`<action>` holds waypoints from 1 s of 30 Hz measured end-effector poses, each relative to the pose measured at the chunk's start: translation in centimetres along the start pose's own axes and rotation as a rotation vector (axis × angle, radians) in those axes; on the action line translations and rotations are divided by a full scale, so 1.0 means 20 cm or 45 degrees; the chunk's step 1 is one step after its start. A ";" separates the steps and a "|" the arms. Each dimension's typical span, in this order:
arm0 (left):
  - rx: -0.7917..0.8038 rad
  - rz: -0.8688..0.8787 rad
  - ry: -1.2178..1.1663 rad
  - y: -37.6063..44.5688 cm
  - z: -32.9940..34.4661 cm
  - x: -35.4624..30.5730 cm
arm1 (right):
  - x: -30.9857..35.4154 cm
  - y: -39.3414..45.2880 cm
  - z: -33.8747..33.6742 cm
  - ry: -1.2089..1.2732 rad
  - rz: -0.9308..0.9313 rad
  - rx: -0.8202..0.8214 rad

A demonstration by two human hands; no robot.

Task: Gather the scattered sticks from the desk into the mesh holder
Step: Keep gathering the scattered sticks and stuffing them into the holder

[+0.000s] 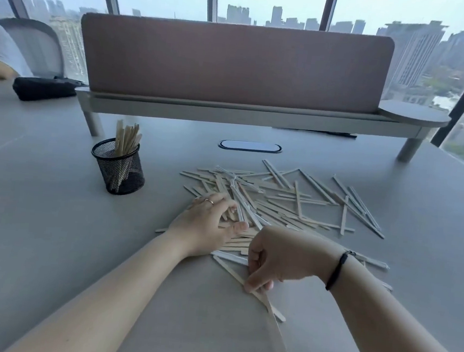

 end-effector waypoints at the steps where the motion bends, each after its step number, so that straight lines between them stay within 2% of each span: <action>1: -0.007 0.017 0.003 0.00 0.00 0.00 | -0.01 0.01 0.00 0.007 -0.017 -0.017; 8: -0.116 0.119 -0.036 0.03 0.02 -0.03 | -0.02 0.09 -0.04 -0.115 -0.260 -0.235; 10: -0.169 0.149 -0.020 0.03 0.02 -0.02 | -0.04 0.12 -0.04 -0.062 -0.302 -0.315; 13: -0.305 0.225 -0.028 0.02 0.02 0.00 | -0.11 0.15 -0.02 0.085 -0.380 -0.470; 16: -0.317 0.268 -0.040 0.00 -0.01 0.04 | -0.17 0.18 -0.01 0.043 -0.423 -0.710; 19: -0.147 0.233 -0.037 -0.02 -0.06 0.07 | -0.22 0.20 -0.02 -0.071 -0.243 -0.884; 21: 0.076 0.160 0.039 -0.04 -0.07 0.07 | -0.24 0.21 -0.02 -0.082 -0.080 -0.840; 23: 0.208 0.125 0.119 -0.04 -0.06 0.07 | -0.26 0.20 -0.03 -0.066 -0.007 -0.771; 25: 0.196 0.111 0.125 -0.04 -0.05 0.07 | -0.30 0.20 -0.08 -0.030 0.024 -0.801; 27: 0.129 0.112 0.108 -0.03 -0.05 0.07 | -0.41 0.22 -0.19 0.016 0.146 -1.020; 29: 0.094 0.118 0.099 -0.03 -0.05 0.08 | -0.59 0.26 -0.29 0.089 0.428 -1.232; 30: 0.092 0.117 0.091 -0.03 -0.05 0.08 | -0.69 0.29 -0.33 0.141 0.594 -1.237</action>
Point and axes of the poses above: each hand's wrist, its own y-axis towards the middle knuckle, its own z-axis out of the palm, x = y × z, the point moved 2 cm from there along y, towards the middle knuckle, and after that the axes turned 9 degrees about z, right-handed, at the moved point
